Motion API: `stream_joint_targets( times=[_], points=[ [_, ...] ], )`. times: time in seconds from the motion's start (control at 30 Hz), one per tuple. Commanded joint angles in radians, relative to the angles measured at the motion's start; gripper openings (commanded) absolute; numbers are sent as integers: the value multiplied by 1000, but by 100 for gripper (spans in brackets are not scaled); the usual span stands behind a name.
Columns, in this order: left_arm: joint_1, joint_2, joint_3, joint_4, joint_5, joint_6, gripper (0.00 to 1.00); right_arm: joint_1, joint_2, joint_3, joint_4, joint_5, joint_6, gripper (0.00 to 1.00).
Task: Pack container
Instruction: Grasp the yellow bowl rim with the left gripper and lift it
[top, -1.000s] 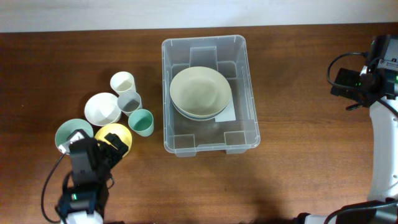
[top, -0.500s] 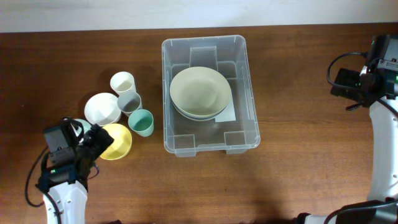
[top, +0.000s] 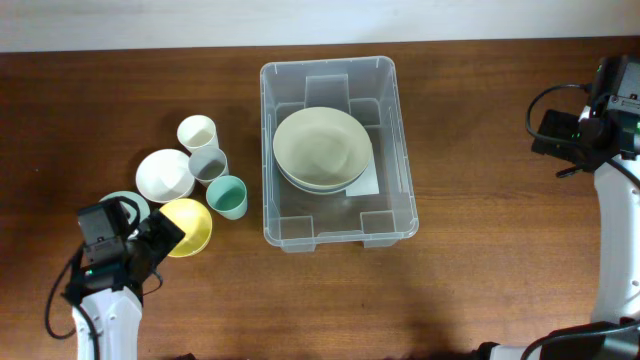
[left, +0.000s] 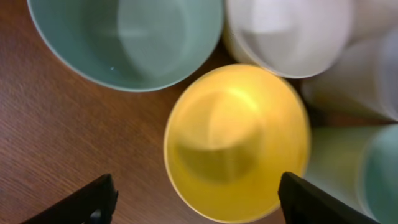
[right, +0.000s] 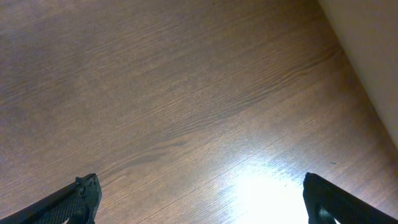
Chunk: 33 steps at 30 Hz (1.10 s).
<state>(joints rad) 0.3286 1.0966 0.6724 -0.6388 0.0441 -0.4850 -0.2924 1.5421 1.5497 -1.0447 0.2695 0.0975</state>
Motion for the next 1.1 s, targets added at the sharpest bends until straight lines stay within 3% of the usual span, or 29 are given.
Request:
stream_joint_targets(
  times=[0.0, 0.23, 0.4, 0.53, 0.6, 0.83, 1.07],
  points=[
    [6, 60, -39, 37, -43, -45, 81, -3, 3, 4, 1, 12, 1, 99],
    [6, 231, -39, 171, -40, -65, 77, -3, 3, 4, 1, 12, 1, 99],
    [6, 307, -39, 194, -21, -108, 64, -3, 3, 4, 1, 12, 1, 99],
    [6, 318, -39, 191, -21, -109, 44, -3, 3, 4, 1, 12, 1, 99],
    [6, 318, -39, 190, -14, -109, 25, -3, 3, 4, 1, 12, 1, 99],
    [6, 317, -39, 174, -14, -109, 3, -3, 3, 4, 1, 12, 1, 99],
    [6, 294, -37, 130, -14, -106, 1, -3, 3, 4, 1, 12, 1, 99]
  ],
)
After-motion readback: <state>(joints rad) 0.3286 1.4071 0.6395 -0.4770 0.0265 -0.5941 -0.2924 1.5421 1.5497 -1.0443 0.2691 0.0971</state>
